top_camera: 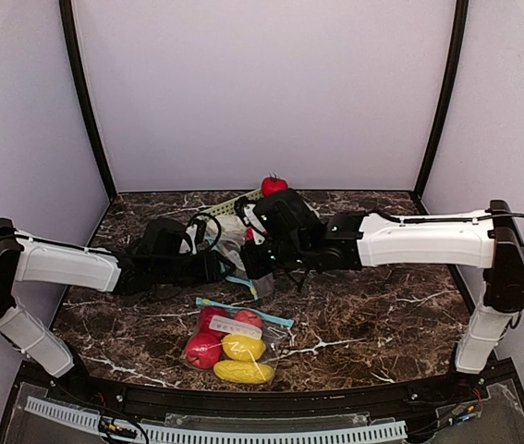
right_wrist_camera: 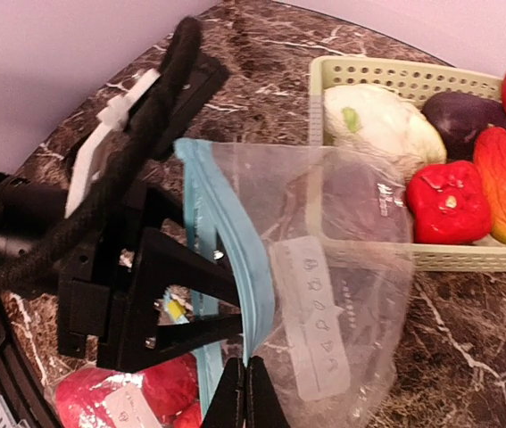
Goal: Place the food in the zip-top bag and seal the zipper
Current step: Open the zipper food storage bag.
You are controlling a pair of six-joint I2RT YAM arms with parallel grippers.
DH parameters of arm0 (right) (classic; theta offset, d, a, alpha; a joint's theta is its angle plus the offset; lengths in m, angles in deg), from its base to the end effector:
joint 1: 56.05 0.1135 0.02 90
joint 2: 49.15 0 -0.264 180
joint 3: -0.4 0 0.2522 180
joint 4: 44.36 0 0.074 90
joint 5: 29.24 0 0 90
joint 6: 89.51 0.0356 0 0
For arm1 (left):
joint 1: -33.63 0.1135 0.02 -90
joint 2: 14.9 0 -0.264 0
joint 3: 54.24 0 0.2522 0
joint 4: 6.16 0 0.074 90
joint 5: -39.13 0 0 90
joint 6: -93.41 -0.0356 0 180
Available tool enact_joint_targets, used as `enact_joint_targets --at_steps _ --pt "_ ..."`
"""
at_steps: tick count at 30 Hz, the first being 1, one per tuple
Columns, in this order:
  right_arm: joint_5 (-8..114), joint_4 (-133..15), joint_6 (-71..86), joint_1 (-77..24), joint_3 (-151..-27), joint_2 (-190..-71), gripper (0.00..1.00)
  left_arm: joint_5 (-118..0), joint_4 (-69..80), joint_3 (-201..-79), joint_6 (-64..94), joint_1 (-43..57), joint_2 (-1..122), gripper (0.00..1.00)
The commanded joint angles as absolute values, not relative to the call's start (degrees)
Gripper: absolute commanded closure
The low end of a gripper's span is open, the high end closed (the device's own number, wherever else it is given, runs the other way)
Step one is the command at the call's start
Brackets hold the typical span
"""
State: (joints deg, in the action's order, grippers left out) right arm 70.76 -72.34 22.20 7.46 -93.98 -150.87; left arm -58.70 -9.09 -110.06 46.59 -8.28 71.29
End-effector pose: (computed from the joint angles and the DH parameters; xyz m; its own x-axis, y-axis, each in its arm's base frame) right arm 0.1896 0.3667 0.2767 -0.5422 -0.2713 -0.7952 -0.6648 0.7173 0.2085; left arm 0.2327 -0.2154 0.1991 -0.7645 -0.2248 -0.6042 0.3135 0.6894 -0.6531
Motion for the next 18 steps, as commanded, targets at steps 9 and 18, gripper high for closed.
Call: enact_joint_targets --at_steps 9,18 --pt "94.15 -82.84 26.45 7.8 -97.47 -149.83 1.0 -49.04 3.93 -107.25 42.38 -8.6 66.39 0.63" --pt "87.48 -81.1 22.62 7.81 -97.73 -151.3 1.0 -54.06 -0.63 -106.6 39.88 -8.8 63.92 0.49"
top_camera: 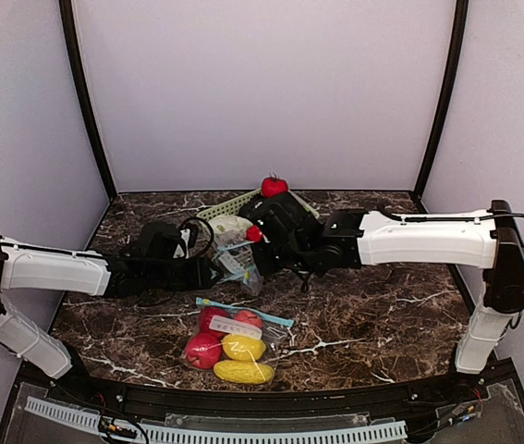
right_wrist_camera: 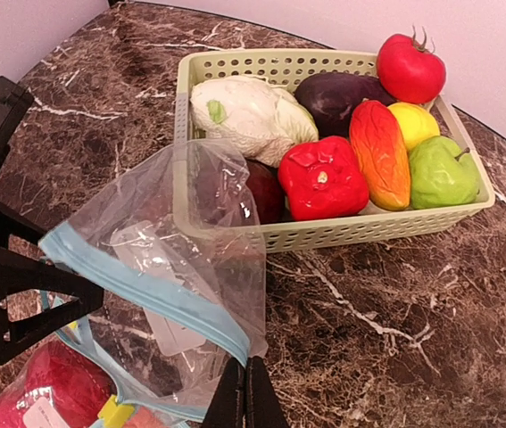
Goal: Place the food in the zip-top bag and seal the zipper
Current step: Open the zipper food storage bag.
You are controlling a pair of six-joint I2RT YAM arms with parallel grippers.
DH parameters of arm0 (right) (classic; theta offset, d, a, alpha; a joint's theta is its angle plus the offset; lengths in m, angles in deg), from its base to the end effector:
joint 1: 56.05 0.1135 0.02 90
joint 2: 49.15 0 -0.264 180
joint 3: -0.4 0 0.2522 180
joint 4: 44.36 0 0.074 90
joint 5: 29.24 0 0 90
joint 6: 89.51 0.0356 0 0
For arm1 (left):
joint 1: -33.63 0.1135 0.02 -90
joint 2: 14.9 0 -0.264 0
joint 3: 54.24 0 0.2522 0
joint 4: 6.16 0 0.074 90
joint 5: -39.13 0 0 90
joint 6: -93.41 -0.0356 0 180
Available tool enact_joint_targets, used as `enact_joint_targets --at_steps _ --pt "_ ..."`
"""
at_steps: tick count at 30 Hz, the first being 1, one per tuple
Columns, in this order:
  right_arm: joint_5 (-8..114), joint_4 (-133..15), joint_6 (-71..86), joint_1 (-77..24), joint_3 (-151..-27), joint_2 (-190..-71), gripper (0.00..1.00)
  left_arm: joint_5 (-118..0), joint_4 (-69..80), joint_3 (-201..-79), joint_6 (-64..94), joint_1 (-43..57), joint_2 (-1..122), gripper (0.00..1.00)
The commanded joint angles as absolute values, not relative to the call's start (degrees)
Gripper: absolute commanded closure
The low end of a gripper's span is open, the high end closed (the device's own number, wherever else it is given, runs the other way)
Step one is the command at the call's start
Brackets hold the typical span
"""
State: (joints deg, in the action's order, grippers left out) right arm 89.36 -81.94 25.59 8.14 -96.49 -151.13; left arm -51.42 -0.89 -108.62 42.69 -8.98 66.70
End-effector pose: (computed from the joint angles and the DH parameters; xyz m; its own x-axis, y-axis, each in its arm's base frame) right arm 0.1910 0.3557 0.2780 -0.5375 -0.2560 -0.8035 -0.4518 0.8919 0.0181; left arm 0.2192 -0.2021 0.2004 -0.7384 -0.1810 -0.6496 0.2783 0.7957 -0.5380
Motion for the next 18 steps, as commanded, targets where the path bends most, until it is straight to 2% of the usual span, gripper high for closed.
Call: enact_joint_targets --at_steps 1,8,14,18 --pt "85.8 -80.76 21.83 7.84 -97.61 -151.41 1.0 -55.99 -2.12 -106.63 39.18 -8.81 63.36 0.39" --pt "85.6 -84.66 22.74 4.76 -94.76 -148.27 1.0 -56.65 1.8 -106.93 30.55 -8.66 50.06 0.09" --pt "86.36 -90.42 22.11 1.05 -93.33 -144.23 1.0 -57.69 18.51 -114.26 25.3 -7.03 46.05 0.04" --pt "90.04 -95.24 22.99 0.06 -93.42 -143.27 1.0 -60.41 20.49 -117.86 24.61 -4.99 48.34 0.04"
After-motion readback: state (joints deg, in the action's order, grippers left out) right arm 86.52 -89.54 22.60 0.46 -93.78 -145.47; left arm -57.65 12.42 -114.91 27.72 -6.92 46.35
